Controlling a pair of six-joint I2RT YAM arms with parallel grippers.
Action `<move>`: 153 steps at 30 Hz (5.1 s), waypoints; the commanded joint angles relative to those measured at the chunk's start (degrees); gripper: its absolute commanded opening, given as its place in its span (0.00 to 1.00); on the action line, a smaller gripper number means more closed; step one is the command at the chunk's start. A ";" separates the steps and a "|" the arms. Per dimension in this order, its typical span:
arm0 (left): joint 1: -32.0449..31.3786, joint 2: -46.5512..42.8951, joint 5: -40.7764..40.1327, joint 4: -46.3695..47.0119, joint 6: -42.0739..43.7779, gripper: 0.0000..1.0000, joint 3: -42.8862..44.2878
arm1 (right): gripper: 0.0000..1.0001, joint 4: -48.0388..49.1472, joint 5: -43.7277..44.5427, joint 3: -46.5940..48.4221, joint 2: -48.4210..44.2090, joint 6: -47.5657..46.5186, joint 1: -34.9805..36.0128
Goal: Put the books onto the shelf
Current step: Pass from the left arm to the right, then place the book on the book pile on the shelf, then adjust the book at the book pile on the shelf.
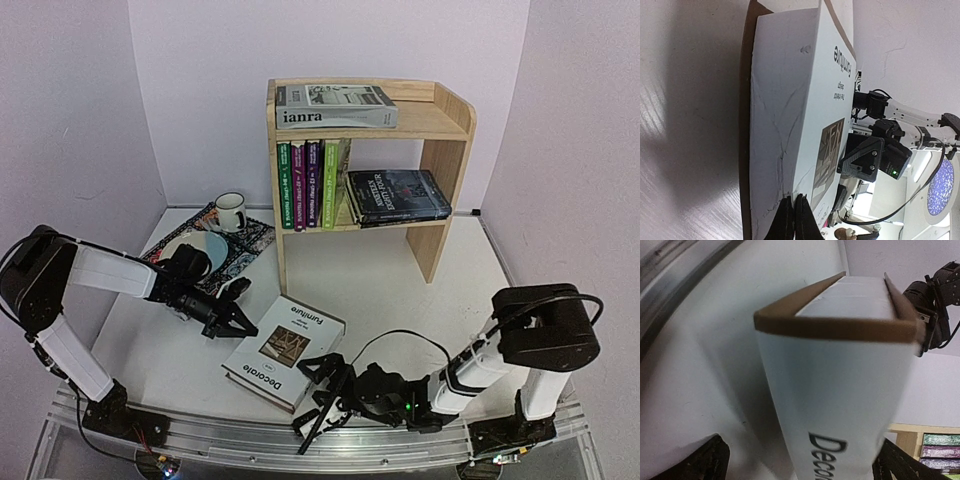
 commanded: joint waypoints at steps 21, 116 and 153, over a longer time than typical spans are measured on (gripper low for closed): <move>0.26 -0.91 6.25 3.89 -1.42 0.14 1.19 | 0.32 22.17 5.26 2.92 1.05 -5.77 0.16; 16.73 -16.51 -6.69 -10.77 4.14 0.82 12.62 | 0.15 -77.43 11.40 102.03 1.01 -11.65 -30.37; 16.73 -15.88 -5.42 -10.97 4.97 0.82 12.21 | 0.98 -77.09 -5.30 81.56 -19.37 13.28 -30.26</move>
